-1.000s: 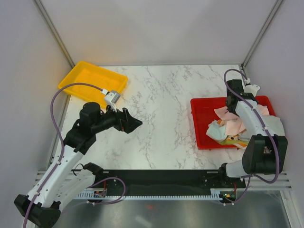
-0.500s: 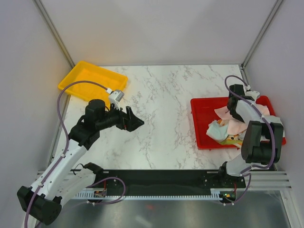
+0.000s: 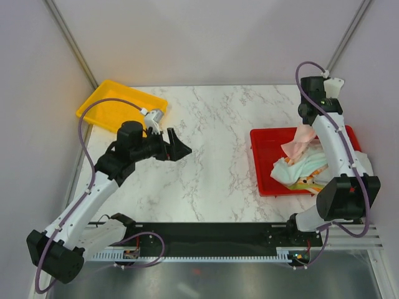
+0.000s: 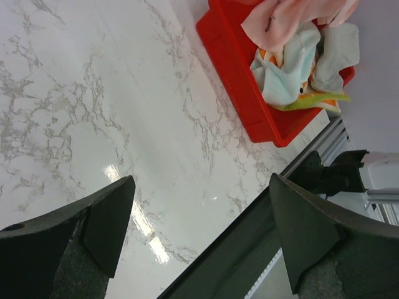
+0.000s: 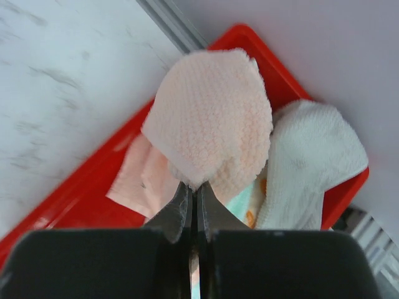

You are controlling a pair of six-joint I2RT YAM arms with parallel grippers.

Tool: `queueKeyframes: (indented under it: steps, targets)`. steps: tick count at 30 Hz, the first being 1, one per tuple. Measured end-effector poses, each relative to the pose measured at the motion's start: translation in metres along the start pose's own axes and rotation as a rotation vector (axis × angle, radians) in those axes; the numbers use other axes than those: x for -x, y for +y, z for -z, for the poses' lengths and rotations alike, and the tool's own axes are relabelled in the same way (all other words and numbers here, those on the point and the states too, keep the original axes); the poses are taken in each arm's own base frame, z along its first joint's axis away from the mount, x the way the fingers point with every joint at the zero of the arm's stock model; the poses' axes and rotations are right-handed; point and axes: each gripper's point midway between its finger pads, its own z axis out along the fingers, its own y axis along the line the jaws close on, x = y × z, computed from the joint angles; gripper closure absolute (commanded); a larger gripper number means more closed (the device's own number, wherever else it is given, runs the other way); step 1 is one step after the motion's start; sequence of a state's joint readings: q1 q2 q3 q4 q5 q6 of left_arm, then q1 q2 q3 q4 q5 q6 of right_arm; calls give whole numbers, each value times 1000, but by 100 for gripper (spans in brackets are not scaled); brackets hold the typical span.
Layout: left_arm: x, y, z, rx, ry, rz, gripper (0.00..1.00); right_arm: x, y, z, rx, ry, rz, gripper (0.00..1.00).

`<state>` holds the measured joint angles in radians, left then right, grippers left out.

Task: Fold and stack the towels
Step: Grab crumpled towel, then move the towel to the center of the board

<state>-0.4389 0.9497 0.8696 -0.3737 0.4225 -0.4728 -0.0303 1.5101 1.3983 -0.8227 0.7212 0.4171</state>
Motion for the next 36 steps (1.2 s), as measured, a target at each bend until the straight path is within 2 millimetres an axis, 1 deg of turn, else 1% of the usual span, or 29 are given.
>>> queueKeyframes:
  steps: [3,5,6,8,10,11,12,13,14,16,18,19,20,21,22,23,24,25,27,28,30,31,32,33,34,35,36]
  targets:
    - [23,-3,-4,28,-36,19,5,41,18,42,101,-76,-26,100]
    - [43,-3,-6,49,-68,32,5,63,32,71,192,-123,-48,100]
    - [53,-2,-7,61,-84,44,5,71,41,87,250,-139,-52,100]
    - [72,6,-9,92,-118,79,5,79,66,118,389,-159,-50,100]
    - [86,17,-8,121,-145,120,5,75,104,157,597,-155,-27,100]
    - [91,24,-7,140,-158,142,5,68,123,176,703,-146,-14,100]
    - [94,31,-6,157,-166,163,5,57,140,193,799,-129,3,100]
    - [96,38,-4,178,-175,183,5,42,157,208,893,-112,13,100]
    - [96,42,-4,193,-180,196,6,26,169,217,959,-87,30,100]
    - [93,47,-4,206,-180,209,6,-22,194,236,1085,-8,100,100]
    - [84,54,-5,224,-169,222,6,-68,216,249,1161,69,190,100]
    - [78,59,-5,239,-161,232,6,-86,226,255,1187,102,232,100]
    - [73,63,-5,250,-153,243,6,-99,237,262,1214,128,267,100]
    - [68,68,-5,265,-144,255,6,-108,247,269,1236,144,292,100]
    - [64,73,-3,279,-139,268,6,-110,253,274,1245,154,307,100]
    - [62,76,-2,288,-134,278,6,-104,260,280,1257,152,312,100]
    - [63,77,0,292,-138,282,6,-90,269,289,1275,129,301,100]
    - [64,77,1,293,-143,281,6,-70,275,301,1300,92,280,100]
    - [70,72,5,283,-161,272,5,-21,281,332,1365,5,215,100]
    - [74,70,7,278,-171,266,5,-1,279,346,1399,-39,181,100]
    - [85,61,13,265,-197,252,5,43,268,381,1481,-124,105,100]
    - [91,57,16,258,-212,243,5,57,262,395,1517,-154,76,100]
    - [99,52,19,251,-230,235,5,67,256,406,1546,-176,54,100]
    - [106,48,22,244,-246,228,5,68,254,410,1559,-182,48,100]
    - [112,44,25,237,-261,220,5,63,252,410,1565,-179,46,100]
    - [115,42,28,232,-272,214,6,49,252,404,1556,-155,62,100]
    - [116,40,30,228,-278,211,6,27,257,391,1538,-121,85,100]
